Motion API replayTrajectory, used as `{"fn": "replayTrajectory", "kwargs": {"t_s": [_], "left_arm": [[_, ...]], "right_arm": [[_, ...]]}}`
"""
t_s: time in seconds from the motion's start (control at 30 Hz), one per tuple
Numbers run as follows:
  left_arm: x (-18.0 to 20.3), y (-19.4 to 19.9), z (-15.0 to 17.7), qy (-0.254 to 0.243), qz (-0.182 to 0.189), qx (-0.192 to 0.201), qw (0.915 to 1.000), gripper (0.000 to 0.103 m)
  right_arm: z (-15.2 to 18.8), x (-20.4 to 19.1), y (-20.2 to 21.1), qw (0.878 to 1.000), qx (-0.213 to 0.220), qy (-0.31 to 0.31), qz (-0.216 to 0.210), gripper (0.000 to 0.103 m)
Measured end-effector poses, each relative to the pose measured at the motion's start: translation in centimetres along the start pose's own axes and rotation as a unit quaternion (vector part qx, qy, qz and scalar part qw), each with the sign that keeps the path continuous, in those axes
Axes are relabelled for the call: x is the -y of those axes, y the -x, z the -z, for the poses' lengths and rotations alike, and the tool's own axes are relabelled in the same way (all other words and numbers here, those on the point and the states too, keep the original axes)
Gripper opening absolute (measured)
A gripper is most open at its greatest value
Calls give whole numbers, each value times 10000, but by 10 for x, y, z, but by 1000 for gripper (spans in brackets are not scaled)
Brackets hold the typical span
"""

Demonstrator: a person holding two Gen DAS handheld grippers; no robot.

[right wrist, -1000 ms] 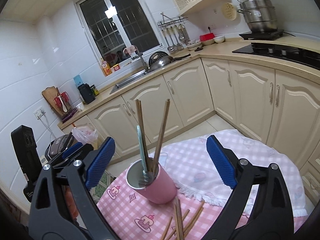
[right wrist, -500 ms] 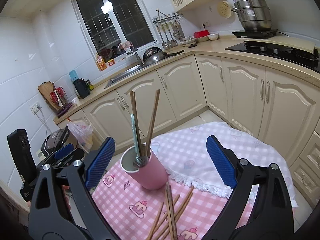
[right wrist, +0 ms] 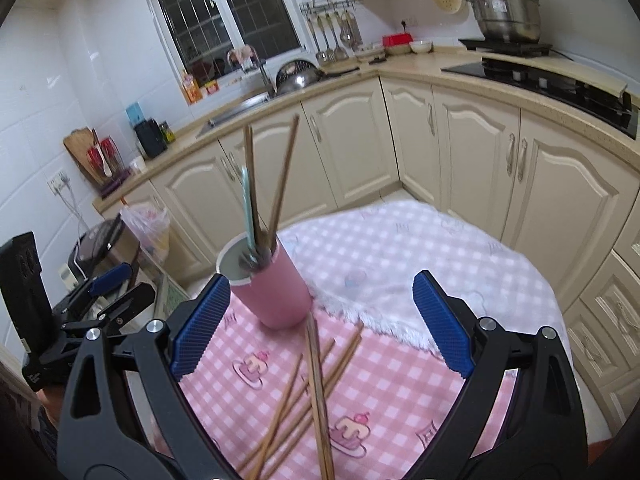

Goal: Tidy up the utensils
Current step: 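Move both open grippers back over the loose chopsticks on the table, then lower the left gripper onto a chopstick and close while the right gripper grasps another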

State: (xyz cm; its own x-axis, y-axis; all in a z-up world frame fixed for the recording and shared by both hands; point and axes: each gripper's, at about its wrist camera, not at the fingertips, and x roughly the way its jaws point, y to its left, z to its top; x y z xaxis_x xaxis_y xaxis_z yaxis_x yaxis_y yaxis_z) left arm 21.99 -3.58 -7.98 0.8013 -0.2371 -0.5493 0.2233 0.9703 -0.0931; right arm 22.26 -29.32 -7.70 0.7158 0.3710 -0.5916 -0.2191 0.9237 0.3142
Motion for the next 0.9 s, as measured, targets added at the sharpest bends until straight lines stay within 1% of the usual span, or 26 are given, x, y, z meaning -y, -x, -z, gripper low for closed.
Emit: {"fn": "replayTrajectory", "kwargs": {"t_s": [0.43,0.67,0.9], "left_arm": [[26,-24,39,-200,181,-592,9979,94],[42,-48,62,-385,232,-1054,9934,94],[48,-73,84,-426,158,-1472,9881,93]], "right_arm": [[28,11,-26,9977,-644,86,167,91],[41,20,-38,9960,-873,-4,210,91],[49,25,-47,9943,-1044,17,197,91]]}}
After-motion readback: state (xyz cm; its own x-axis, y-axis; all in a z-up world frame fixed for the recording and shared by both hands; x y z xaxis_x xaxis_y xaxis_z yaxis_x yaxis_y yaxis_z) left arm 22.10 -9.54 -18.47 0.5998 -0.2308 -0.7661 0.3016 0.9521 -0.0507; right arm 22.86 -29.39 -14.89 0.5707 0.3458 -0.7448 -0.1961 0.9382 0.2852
